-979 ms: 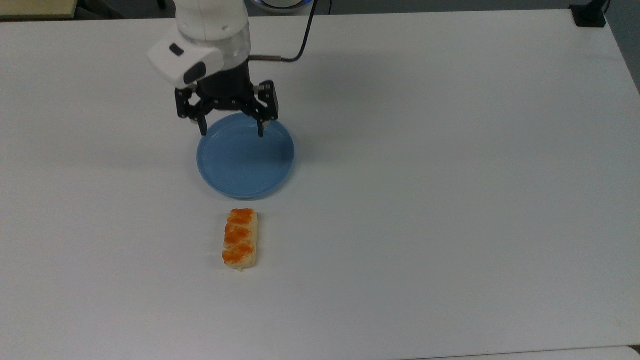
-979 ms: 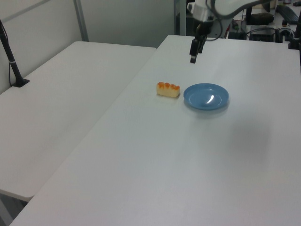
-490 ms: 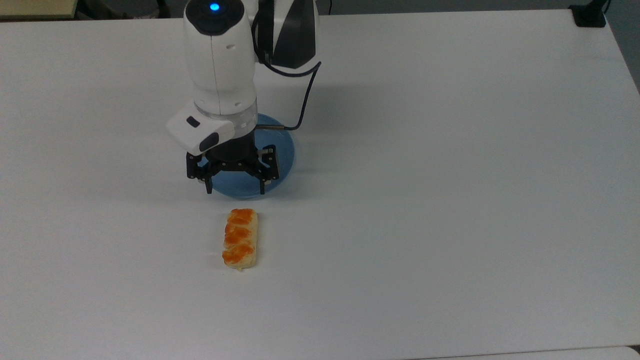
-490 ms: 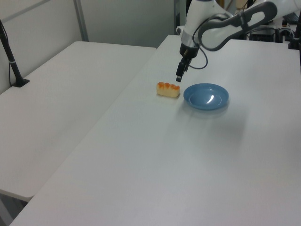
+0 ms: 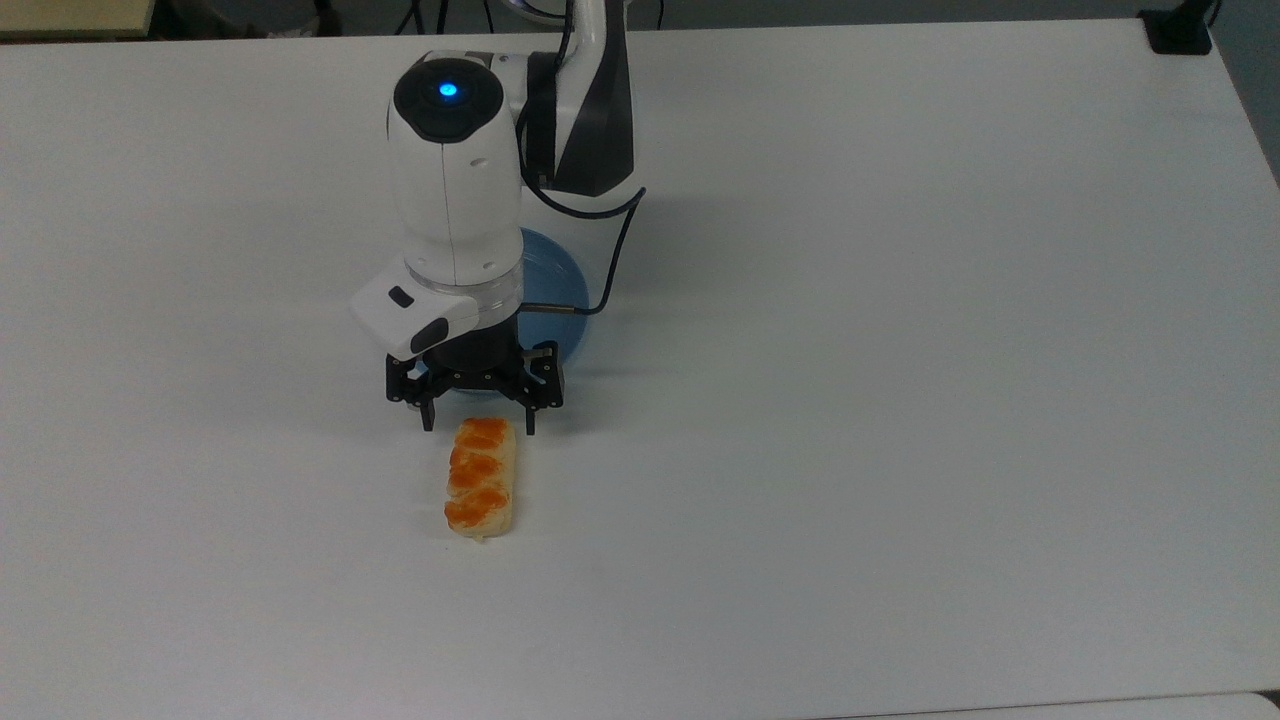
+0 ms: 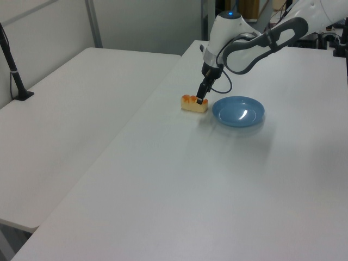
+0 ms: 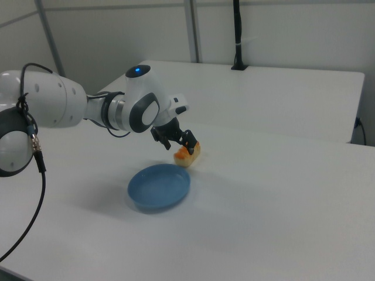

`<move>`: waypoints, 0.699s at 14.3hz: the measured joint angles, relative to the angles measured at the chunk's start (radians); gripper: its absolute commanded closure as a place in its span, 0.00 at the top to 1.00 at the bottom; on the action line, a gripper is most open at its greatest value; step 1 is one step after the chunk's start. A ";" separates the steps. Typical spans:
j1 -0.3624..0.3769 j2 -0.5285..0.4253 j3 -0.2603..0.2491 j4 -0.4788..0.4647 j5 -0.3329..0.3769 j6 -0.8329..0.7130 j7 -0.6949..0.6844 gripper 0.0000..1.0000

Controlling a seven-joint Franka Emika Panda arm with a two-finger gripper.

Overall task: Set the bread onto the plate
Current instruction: 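Lower the gripper onto the glazed bread roll and close on it, then lift the bread roll and carry it over the blue plate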

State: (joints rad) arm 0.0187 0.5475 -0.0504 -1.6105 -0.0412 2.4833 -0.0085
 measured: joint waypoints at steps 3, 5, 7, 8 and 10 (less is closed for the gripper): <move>0.001 0.027 0.002 0.005 -0.010 0.053 0.045 0.62; 0.001 0.039 0.004 0.007 -0.055 0.065 0.085 0.41; 0.002 0.051 0.006 0.009 -0.095 0.069 0.124 0.41; 0.003 0.052 0.006 0.011 -0.106 0.071 0.139 0.41; 0.004 0.051 0.006 0.018 -0.113 0.071 0.140 0.41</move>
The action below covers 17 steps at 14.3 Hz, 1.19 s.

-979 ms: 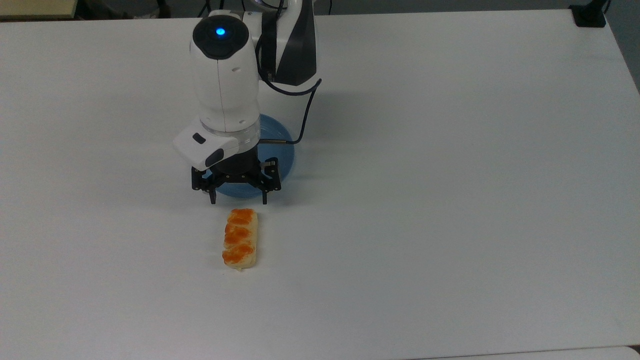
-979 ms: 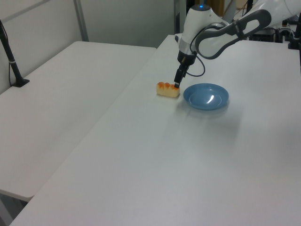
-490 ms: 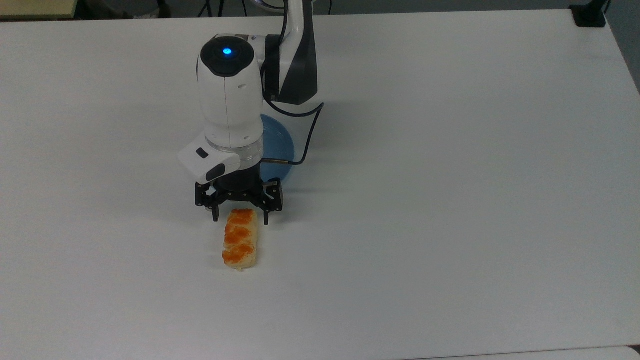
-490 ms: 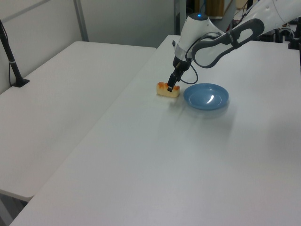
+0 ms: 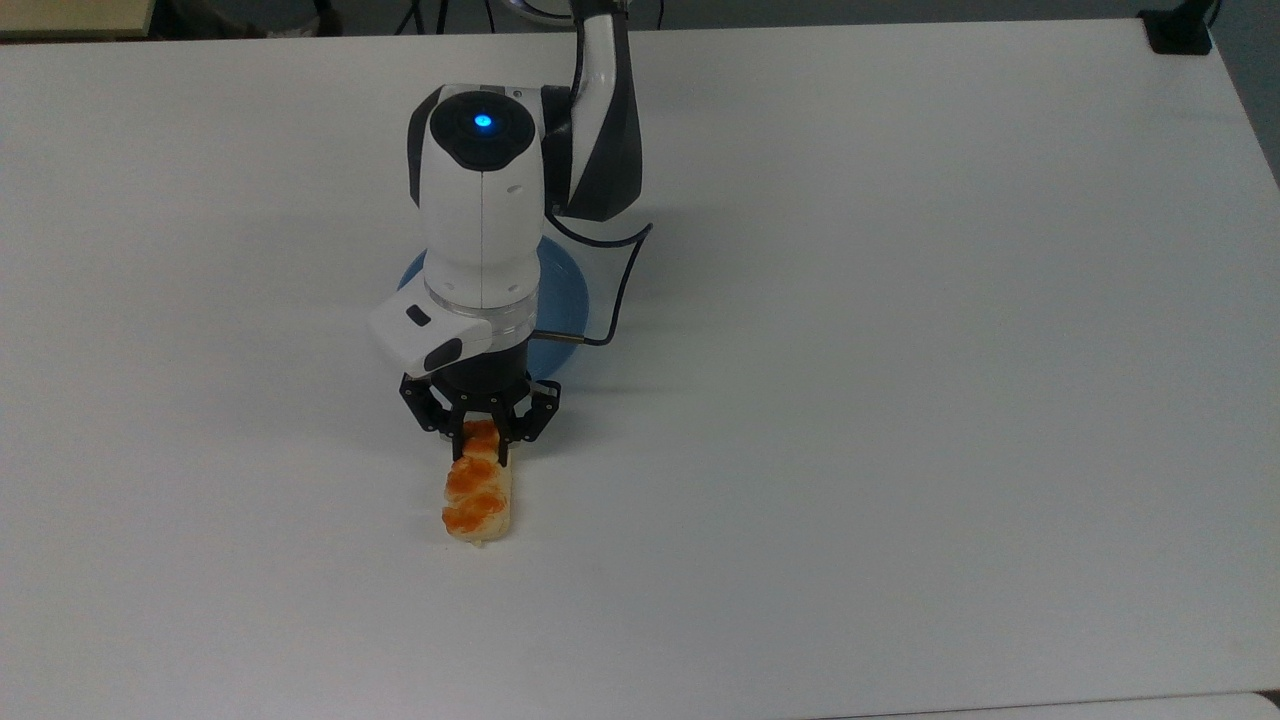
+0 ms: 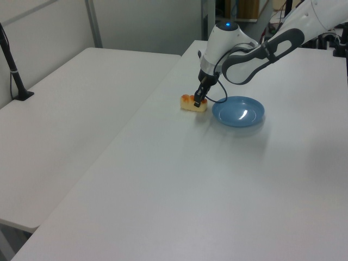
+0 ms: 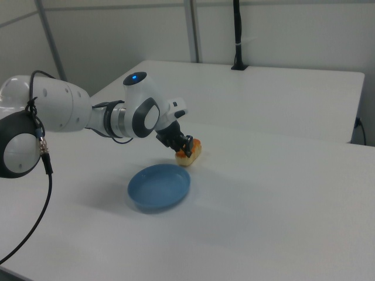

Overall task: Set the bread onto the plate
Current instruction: 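Lift the bread roll and carry it over the blue plate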

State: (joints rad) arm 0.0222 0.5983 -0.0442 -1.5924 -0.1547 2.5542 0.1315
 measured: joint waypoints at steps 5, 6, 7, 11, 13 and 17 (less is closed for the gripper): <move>-0.003 -0.078 0.000 0.012 -0.023 -0.105 -0.038 0.41; -0.004 -0.105 0.000 0.010 -0.024 -0.158 -0.056 0.41; -0.005 -0.133 0.000 0.005 -0.024 -0.213 -0.083 0.41; -0.005 -0.271 0.000 -0.097 -0.024 -0.399 -0.203 0.41; -0.004 -0.320 0.000 -0.162 -0.024 -0.448 -0.228 0.41; 0.001 -0.359 0.002 -0.270 -0.024 -0.471 -0.231 0.41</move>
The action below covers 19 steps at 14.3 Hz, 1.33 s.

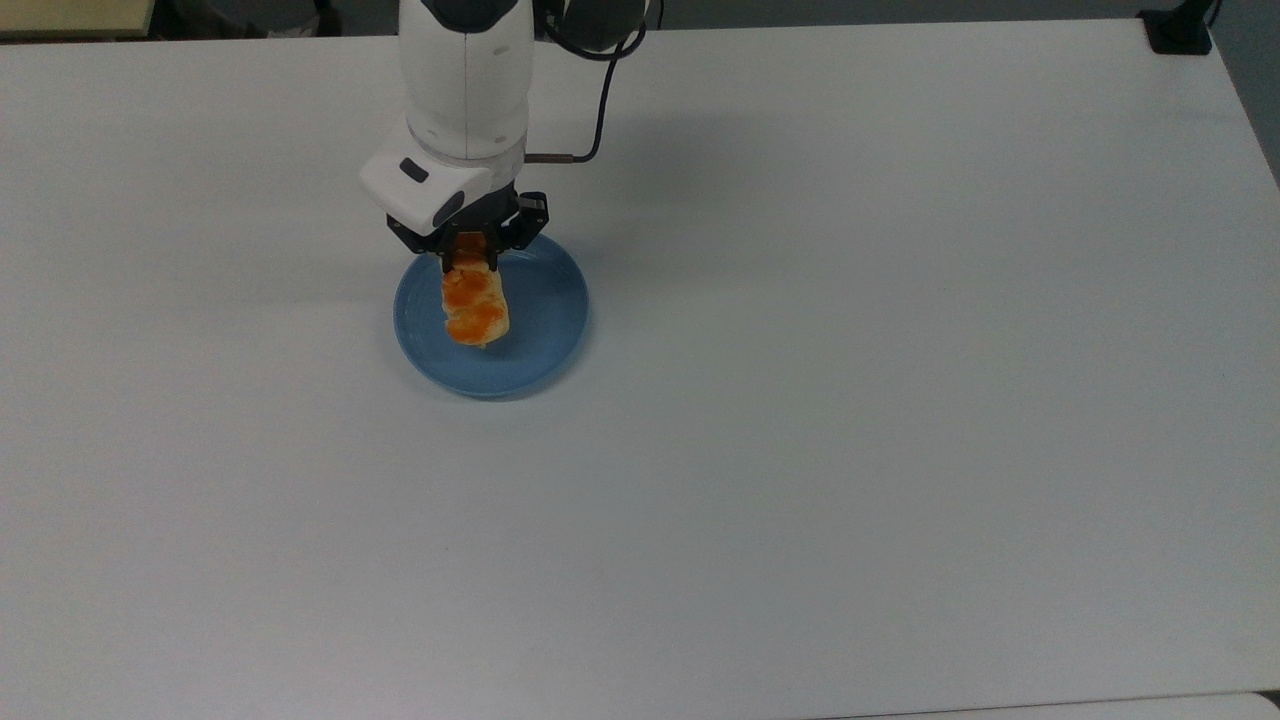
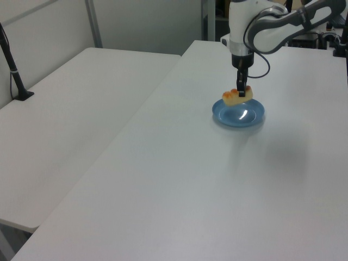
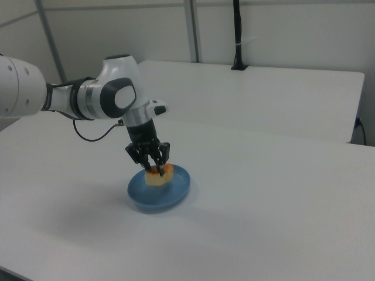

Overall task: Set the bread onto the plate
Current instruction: 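Lift the bread roll and carry it over the blue plate, then lower the bread roll onto the plate and open the gripper, then raise the open gripper away from the bread roll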

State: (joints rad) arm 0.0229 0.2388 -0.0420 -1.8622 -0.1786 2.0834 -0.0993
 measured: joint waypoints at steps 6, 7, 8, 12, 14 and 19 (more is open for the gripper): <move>0.002 0.009 0.028 -0.035 0.000 0.003 0.051 1.00; 0.002 0.012 0.032 -0.035 0.000 0.005 0.067 1.00; 0.002 0.016 0.033 -0.035 0.000 0.006 0.090 1.00; -0.001 0.016 0.033 -0.034 0.000 0.005 0.115 1.00; -0.003 0.015 0.033 -0.027 0.000 -0.007 0.144 1.00; -0.045 -0.075 0.032 0.115 0.061 -0.210 0.174 1.00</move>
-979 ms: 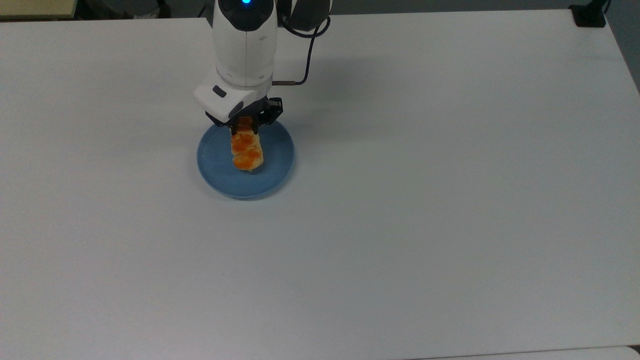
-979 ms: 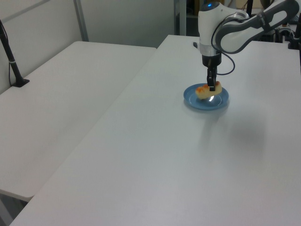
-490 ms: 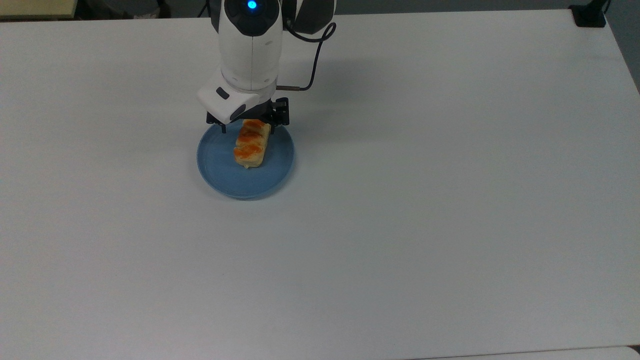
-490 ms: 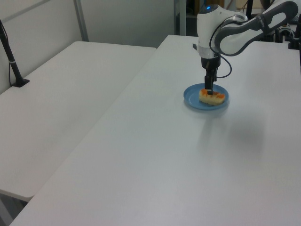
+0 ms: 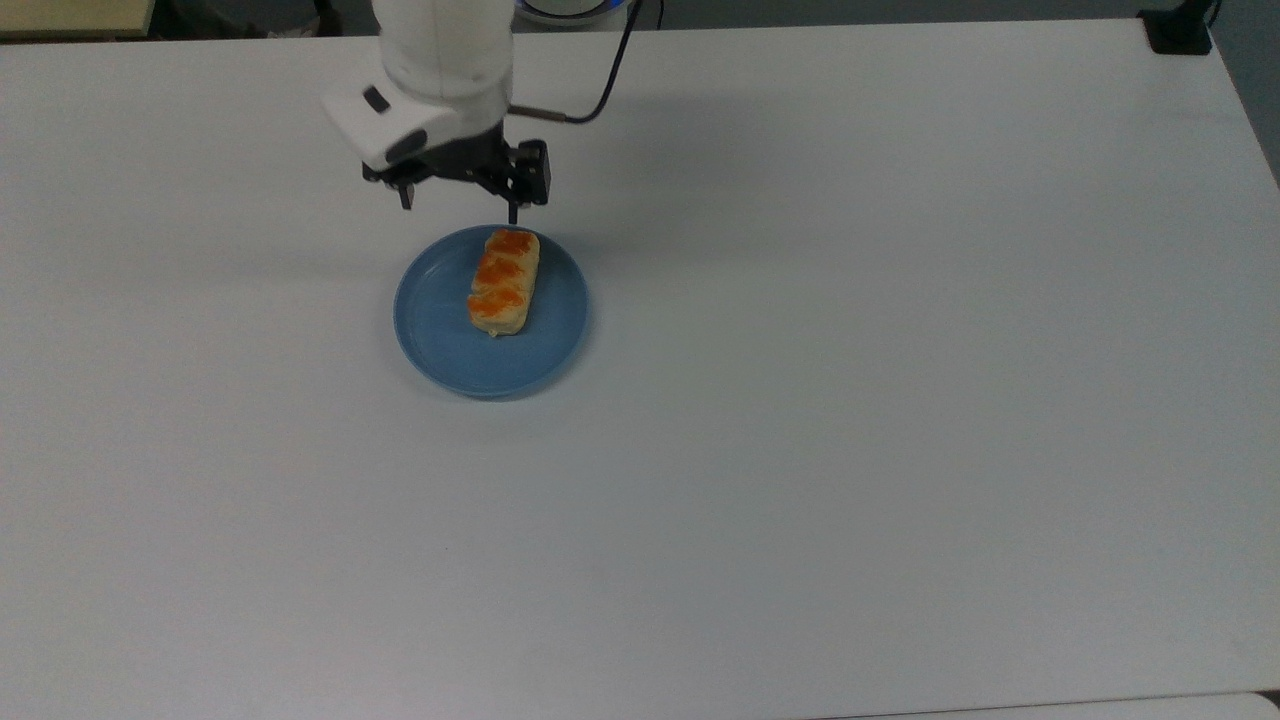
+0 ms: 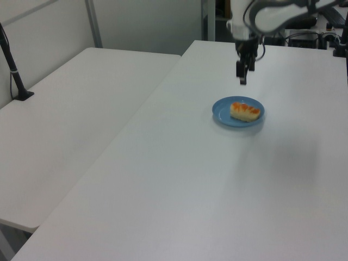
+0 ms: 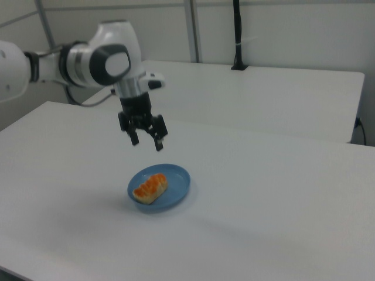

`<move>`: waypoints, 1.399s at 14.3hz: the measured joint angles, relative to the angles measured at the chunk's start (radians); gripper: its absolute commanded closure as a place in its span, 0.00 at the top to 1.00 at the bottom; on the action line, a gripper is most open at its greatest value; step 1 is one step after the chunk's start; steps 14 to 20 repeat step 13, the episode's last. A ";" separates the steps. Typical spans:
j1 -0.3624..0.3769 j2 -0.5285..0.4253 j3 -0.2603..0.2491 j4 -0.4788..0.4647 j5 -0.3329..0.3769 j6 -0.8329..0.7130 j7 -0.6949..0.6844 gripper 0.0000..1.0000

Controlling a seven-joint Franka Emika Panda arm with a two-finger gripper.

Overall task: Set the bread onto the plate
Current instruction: 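Raise the open gripper away from the bread roll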

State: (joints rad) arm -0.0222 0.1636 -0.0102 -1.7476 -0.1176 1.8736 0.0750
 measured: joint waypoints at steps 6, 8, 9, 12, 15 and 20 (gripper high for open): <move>-0.026 -0.156 -0.062 0.082 0.114 -0.095 0.000 1.00; 0.006 -0.200 -0.121 0.083 0.146 -0.095 0.000 1.00; 0.023 -0.209 -0.138 0.084 0.147 -0.095 -0.012 1.00; 0.053 -0.219 -0.169 0.083 0.147 -0.095 -0.067 1.00; 0.054 -0.217 -0.170 0.083 0.147 -0.095 -0.070 1.00; 0.054 -0.217 -0.170 0.083 0.147 -0.095 -0.070 1.00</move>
